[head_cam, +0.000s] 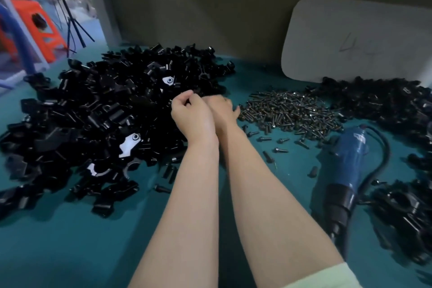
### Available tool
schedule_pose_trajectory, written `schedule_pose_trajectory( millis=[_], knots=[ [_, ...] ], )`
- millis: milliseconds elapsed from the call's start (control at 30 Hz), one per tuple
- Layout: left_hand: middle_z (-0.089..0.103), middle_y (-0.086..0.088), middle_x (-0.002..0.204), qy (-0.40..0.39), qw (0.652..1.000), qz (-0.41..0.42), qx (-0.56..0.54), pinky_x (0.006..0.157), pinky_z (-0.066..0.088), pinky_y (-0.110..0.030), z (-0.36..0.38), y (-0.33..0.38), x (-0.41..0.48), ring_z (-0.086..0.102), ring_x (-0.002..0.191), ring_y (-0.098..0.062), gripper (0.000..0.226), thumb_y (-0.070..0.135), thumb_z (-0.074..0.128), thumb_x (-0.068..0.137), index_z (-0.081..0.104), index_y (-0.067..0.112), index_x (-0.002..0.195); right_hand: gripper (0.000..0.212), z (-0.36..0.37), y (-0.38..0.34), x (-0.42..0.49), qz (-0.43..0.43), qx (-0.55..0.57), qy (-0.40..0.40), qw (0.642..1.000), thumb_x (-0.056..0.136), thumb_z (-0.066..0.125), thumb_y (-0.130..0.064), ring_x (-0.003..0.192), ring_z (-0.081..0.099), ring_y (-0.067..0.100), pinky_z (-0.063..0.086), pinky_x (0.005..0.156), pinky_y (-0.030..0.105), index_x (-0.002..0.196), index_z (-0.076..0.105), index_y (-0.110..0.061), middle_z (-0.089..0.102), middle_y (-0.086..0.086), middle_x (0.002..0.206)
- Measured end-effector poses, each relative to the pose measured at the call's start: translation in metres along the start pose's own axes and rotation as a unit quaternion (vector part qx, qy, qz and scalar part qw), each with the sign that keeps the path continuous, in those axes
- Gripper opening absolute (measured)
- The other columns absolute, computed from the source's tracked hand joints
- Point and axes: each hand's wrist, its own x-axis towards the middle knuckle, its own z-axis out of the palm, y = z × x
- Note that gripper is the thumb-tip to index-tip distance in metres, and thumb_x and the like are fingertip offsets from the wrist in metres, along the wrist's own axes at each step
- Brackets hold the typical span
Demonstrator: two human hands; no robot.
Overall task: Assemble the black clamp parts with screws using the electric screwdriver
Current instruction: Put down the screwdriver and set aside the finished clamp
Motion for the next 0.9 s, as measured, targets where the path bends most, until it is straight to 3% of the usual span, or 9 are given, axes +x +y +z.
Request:
schedule_pose_trajectory(
  millis=[67,133,200,333,467,600,667,733,900],
  knots=[
    [0.059,-0.006,0.124,-0.009,1.0,-0.004,-0.003,0.093,0.046,-0.024,0.005,-0.001,-0.003,0.057,0.115,-0.019,0.022,0.007,0.044,0.097,0.058,0.014,0.113,0.024,-0.017,0.009,-0.009,-0.022,0.087,0.067,0.994,0.091,0.047,-0.021,0.108,0.055,0.021,0.041,0.096,0.038,0.104,0.067,-0.028,0.063,0.002,0.111],
    [0.054,-0.005,0.134,-0.035,0.999,-0.007,0.003,0.09,0.042,-0.022,0.012,-0.002,-0.011,0.052,0.121,-0.017,0.03,0.009,0.044,0.098,0.057,0.017,0.123,0.022,-0.042,0.02,-0.021,-0.032,0.159,0.124,0.979,0.09,0.048,-0.017,0.076,0.058,0.01,0.041,0.065,0.025,0.096,0.067,-0.026,0.062,-0.011,0.082],
    [0.052,0.0,0.136,-0.099,0.995,-0.011,0.026,0.078,0.039,-0.014,0.024,-0.006,-0.023,0.054,0.112,-0.009,0.034,0.012,0.044,0.099,0.055,0.024,0.129,0.018,-0.067,0.034,-0.033,-0.023,0.197,0.159,0.967,0.091,0.048,-0.018,0.067,0.056,0.009,0.037,0.056,0.023,0.088,0.065,-0.025,0.057,-0.015,0.073],
    [0.06,0.0,0.094,-0.269,0.959,0.001,0.093,0.053,0.041,-0.011,0.055,-0.012,-0.063,0.052,0.065,-0.003,0.033,0.012,0.048,0.096,0.054,0.027,0.125,0.022,-0.116,0.073,-0.059,0.011,0.237,0.23,0.944,0.088,0.05,-0.019,0.071,0.056,0.008,0.04,0.062,0.023,0.077,0.067,-0.026,0.062,-0.014,0.075],
    [0.064,-0.01,0.111,-0.325,0.938,-0.007,0.119,0.085,0.053,-0.035,0.09,-0.022,-0.107,0.062,0.098,-0.023,0.015,0.021,0.064,0.091,0.054,0.022,0.103,0.027,-0.149,0.116,-0.085,0.051,0.293,0.27,0.916,0.088,0.049,-0.014,0.071,0.055,0.008,0.043,0.066,0.025,0.075,0.066,-0.029,0.062,-0.013,0.073],
    [0.064,-0.007,0.109,-0.331,0.936,-0.082,0.086,0.079,0.052,-0.03,0.122,-0.043,-0.141,0.063,0.085,-0.018,0.02,0.022,0.063,0.093,0.053,0.014,0.109,0.028,-0.16,0.167,-0.096,0.143,0.333,0.375,0.853,0.094,0.045,-0.015,0.094,0.056,0.019,0.044,0.087,0.029,0.114,0.063,-0.019,0.064,0.002,0.109],
    [0.062,-0.004,0.104,-0.342,0.929,-0.139,0.034,0.068,0.05,-0.024,0.134,-0.054,-0.152,0.063,0.075,-0.013,0.017,0.018,0.057,0.096,0.051,0.018,0.112,0.039,-0.161,0.193,-0.098,0.235,0.289,0.408,0.834,0.095,0.042,-0.014,0.114,0.049,0.023,0.035,0.087,0.02,0.131,0.053,-0.02,0.049,0.01,0.136],
    [0.062,-0.003,0.1,-0.346,0.924,-0.161,0.03,0.065,0.047,-0.022,0.146,-0.062,-0.158,0.058,0.075,-0.015,0.015,0.017,0.055,0.097,0.054,0.021,0.111,0.046,-0.164,0.211,-0.094,0.32,0.29,0.392,0.813,0.096,0.041,-0.013,0.132,0.032,0.031,0.03,0.098,0.027,0.14,0.043,-0.024,0.018,0.013,0.154],
    [0.053,-0.006,0.084,-0.335,0.916,-0.219,-0.033,0.062,0.051,-0.017,0.168,-0.071,-0.163,0.053,0.069,-0.013,0.009,0.007,0.052,0.098,0.057,0.009,0.091,0.06,-0.176,0.229,-0.078,0.404,0.321,0.35,0.782,0.095,0.043,-0.011,0.139,0.016,0.037,0.03,0.103,0.034,0.148,0.026,-0.032,-0.017,0.012,0.157]
  ],
)
